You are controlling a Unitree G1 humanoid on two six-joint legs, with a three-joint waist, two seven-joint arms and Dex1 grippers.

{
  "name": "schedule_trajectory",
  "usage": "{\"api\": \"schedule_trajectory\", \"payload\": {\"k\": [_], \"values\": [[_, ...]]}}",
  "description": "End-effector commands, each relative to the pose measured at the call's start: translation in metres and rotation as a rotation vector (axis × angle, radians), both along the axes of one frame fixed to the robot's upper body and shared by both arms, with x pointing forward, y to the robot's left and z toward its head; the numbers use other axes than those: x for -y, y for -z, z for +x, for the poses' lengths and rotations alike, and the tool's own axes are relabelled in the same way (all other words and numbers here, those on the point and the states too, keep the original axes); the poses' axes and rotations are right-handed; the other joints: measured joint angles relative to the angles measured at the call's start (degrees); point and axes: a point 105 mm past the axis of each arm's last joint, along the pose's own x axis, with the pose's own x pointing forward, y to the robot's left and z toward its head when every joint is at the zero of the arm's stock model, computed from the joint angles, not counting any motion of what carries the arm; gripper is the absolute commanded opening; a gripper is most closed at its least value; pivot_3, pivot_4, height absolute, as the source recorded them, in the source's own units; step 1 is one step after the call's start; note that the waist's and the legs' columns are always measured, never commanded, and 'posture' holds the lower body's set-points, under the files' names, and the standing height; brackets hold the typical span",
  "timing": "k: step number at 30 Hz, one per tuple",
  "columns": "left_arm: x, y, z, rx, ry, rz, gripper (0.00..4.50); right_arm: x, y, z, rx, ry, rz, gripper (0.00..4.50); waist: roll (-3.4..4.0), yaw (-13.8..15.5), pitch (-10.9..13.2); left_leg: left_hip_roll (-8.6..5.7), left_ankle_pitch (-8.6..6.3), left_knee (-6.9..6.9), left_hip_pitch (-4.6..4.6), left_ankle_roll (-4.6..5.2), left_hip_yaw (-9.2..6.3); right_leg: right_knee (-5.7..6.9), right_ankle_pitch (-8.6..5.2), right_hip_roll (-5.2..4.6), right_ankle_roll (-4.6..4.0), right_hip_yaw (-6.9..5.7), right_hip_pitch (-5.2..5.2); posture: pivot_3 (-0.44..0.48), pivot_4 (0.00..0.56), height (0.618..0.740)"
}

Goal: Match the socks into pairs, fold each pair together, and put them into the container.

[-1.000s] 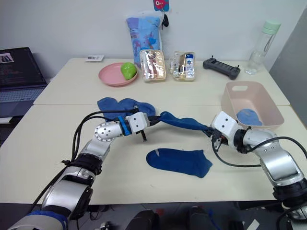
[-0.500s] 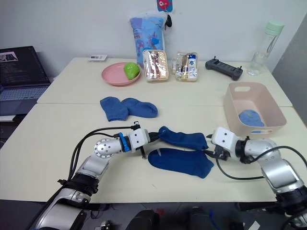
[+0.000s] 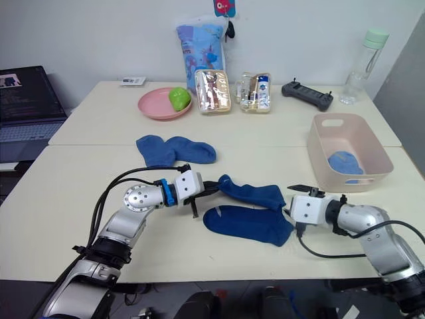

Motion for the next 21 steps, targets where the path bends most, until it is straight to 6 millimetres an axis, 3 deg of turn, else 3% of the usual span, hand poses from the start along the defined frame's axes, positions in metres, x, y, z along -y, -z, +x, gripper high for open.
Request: {"api": "schedule_trajectory", "payload": {"k": [1,9,12,19,21], "values": [[0.004,-0.016,0.001,0.046,0.018,-0.015,0.00,-0.008,-0.006,0.004,0.047,-0.023,0.026,3.20,0.00,0.01,0.00,0.00,0.00,0.00,0.00,0.00,-0.01,-0.01,0.00,0.00,0.00,0.00,0.00,0.000,0.150,0.740],[0.002,-0.014,0.001,0.047,0.018,0.002,0.00,-0.025,-0.014,0.008,0.058,-0.064,0.104,3.20,0.00,0.01,0.00,0.00,0.00,0.00,0.00,0.00,-0.01,-0.01,0.00,0.00,0.00,0.00,0.00,0.000,0.150,0.740],[0.003,-0.013,0.000,0.044,0.020,0.004,0.00,-0.030,-0.015,0.007,0.055,-0.088,0.117,2.61,0.00,0.01,0.00,0.00,0.00,0.00,0.00,0.00,0.00,0.00,0.00,0.00,0.00,0.01,0.00,0.000,0.150,0.740],[0.003,-0.008,-0.004,0.038,0.032,0.019,0.00,-0.028,-0.019,0.004,0.045,-0.090,0.140,0.17,0.00,-0.01,0.00,0.00,0.00,0.00,0.01,0.00,0.00,0.00,0.00,0.00,0.00,0.01,0.00,0.000,0.150,0.740],[0.002,-0.008,-0.004,0.036,0.034,0.019,0.00,-0.028,-0.020,0.002,0.033,-0.096,0.149,0.03,0.00,0.00,0.00,0.00,0.00,0.00,0.01,0.00,-0.01,0.00,0.00,0.00,0.00,0.01,0.00,0.000,0.150,0.740]]}}
